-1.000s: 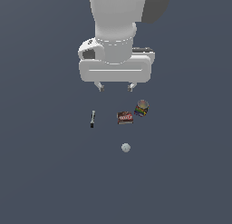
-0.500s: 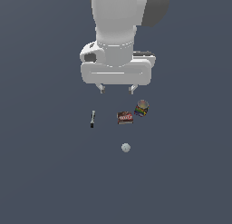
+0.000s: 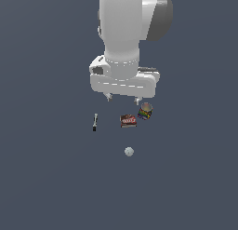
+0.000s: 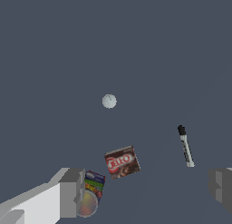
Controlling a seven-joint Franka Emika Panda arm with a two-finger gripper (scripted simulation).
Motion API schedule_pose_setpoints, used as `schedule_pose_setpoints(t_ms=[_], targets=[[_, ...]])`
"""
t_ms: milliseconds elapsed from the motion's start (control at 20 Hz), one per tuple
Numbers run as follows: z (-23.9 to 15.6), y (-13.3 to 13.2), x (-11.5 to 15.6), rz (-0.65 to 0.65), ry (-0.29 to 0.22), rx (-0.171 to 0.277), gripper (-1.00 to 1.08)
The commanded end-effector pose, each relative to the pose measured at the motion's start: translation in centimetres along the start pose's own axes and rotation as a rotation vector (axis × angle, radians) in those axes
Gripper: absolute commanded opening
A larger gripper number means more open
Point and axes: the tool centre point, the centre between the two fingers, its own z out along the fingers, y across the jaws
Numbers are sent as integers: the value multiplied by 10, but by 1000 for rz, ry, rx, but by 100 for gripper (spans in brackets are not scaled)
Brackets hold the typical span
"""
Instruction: Pick up a designated object from a clutter of objects.
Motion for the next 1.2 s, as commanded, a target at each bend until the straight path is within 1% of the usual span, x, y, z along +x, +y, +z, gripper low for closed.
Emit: schedule_pose_setpoints(t_ms=[0,550,1150], targets=[[13,-3,-3,57,-4,4,100],[73,-14,-20,336,-21,11,100],[133,-19,-46,646,-32,-1,100]])
